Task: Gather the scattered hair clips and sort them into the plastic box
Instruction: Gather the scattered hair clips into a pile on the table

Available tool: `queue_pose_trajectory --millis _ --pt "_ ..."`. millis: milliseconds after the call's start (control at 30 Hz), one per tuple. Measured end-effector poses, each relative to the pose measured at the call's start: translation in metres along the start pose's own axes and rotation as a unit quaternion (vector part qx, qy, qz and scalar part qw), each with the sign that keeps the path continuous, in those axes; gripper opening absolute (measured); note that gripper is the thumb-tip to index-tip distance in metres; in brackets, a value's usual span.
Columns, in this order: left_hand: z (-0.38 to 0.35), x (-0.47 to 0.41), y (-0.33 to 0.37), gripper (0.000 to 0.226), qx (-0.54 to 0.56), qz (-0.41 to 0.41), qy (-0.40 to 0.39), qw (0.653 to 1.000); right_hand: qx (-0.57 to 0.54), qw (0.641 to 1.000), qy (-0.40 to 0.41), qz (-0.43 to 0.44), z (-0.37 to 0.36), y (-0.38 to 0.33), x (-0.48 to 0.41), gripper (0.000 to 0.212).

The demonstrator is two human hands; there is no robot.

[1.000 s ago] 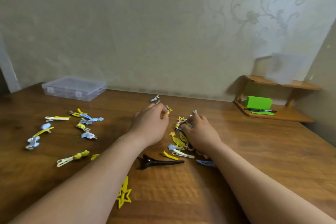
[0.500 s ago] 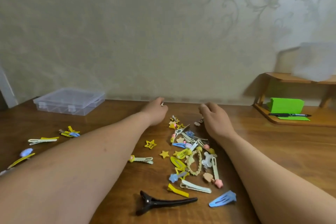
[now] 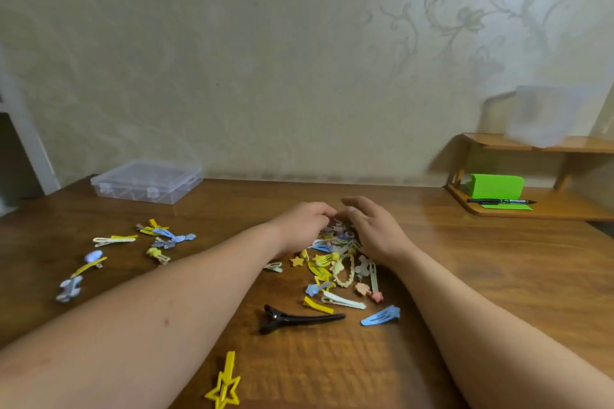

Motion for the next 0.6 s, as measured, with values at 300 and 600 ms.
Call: queue_pose_trajectory --millis 300,600 --pt "-0.012 0.063 0.014 0.036 0.016 -0.005 -0.017 1.0 -0.051 0.999 -0.005 -0.006 -0.013 -0.024 0.067 0.04" --pt "0.005 0.12 0.015 0.038 0.05 -0.042 0.065 0.996 -0.11 0.989 0.088 -0.042 -0.008 -0.033 0.118 0.037"
Point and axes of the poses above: each hand's wrist, its own x-axis away from the middle knuckle, its own z-axis out of the back of the hand, y = z × x, the point moved 8 cm from there along -x, towards the middle knuckle, and after that the axes turned 8 degrees about -y, right-handed, at the moved point
